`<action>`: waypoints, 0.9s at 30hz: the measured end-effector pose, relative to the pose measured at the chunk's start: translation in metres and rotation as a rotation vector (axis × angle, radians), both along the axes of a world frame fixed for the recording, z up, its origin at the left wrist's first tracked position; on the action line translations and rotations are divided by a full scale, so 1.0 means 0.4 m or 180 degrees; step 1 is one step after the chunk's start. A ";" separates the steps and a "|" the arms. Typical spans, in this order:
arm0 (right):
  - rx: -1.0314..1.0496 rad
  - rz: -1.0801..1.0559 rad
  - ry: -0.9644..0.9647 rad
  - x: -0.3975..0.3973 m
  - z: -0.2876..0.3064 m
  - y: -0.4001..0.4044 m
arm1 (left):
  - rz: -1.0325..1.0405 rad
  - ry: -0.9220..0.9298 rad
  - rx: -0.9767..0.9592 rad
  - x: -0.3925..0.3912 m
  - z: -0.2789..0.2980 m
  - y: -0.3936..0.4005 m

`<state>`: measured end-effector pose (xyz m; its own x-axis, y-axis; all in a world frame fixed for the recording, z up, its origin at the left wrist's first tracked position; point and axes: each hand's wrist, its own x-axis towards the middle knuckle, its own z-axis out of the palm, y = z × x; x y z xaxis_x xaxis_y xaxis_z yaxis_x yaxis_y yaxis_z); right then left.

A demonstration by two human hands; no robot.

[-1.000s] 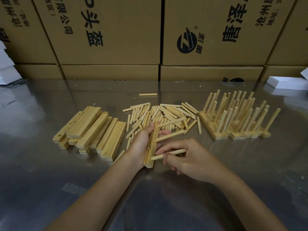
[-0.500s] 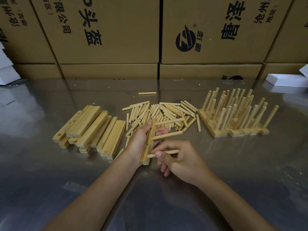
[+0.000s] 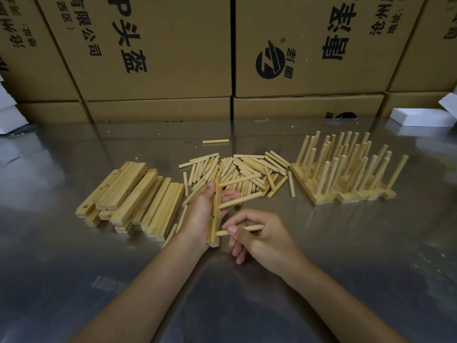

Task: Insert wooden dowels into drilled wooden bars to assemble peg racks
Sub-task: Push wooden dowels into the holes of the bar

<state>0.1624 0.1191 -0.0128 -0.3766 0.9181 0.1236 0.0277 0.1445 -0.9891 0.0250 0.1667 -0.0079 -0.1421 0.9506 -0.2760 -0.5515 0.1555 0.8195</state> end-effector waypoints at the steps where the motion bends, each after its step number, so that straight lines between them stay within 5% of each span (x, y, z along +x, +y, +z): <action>1: -0.0042 0.0032 -0.0020 0.006 0.007 0.005 | 0.0024 0.0049 0.0004 0.001 0.000 0.000; 8: -0.1005 0.0916 0.0249 0.075 0.055 0.042 | 0.0244 0.0094 0.0155 -0.005 0.005 -0.001; 12: -0.0196 0.0119 -0.1104 0.043 0.023 0.033 | 0.0291 -0.0115 0.0342 0.006 0.006 -0.002; 16: 0.0148 -0.0516 -0.1149 0.062 0.014 0.058 | 0.0057 0.0036 0.0717 0.008 0.003 0.000; 22: 0.0632 -0.1798 -0.1718 0.184 0.037 0.128 | -0.0619 0.1095 0.0874 0.016 -0.012 -0.008; 27: 0.0293 -0.2303 -0.2380 0.256 0.019 0.161 | -0.0838 0.1425 0.0913 0.020 -0.008 -0.012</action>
<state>0.2648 0.1834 -0.0054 0.2500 0.9538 0.1665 0.7384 -0.0766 -0.6700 0.0330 0.1617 -0.0113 0.0653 0.9974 0.0296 -0.1152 -0.0220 0.9931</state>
